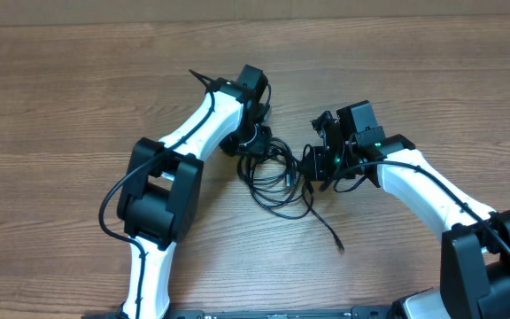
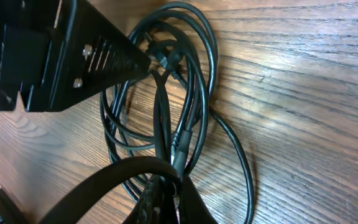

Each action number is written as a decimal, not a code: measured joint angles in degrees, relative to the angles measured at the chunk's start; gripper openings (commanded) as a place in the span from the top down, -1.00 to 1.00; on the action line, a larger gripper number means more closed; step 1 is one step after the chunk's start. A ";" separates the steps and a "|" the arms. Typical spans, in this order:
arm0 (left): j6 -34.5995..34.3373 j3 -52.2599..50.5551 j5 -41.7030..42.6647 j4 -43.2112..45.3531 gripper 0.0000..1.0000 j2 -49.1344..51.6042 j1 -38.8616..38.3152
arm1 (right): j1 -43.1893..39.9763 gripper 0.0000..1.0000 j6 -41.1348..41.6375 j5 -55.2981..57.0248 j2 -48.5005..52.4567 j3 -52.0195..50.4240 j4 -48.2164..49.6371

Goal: Untangle cables

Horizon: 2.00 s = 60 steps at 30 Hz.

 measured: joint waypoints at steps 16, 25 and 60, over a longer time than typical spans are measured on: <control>1.09 -3.39 -4.66 -1.09 0.92 -0.94 -2.12 | -0.02 0.93 3.23 8.35 0.00 0.02 -3.52; -4.28 -3.98 -5.95 -3.52 0.92 -1.51 1.25 | -7.02 0.92 15.63 25.35 -0.09 0.11 -8.83; 8.63 -6.25 39.54 6.64 0.92 -23.56 7.56 | -4.11 0.18 2.54 -11.06 -0.46 0.46 6.16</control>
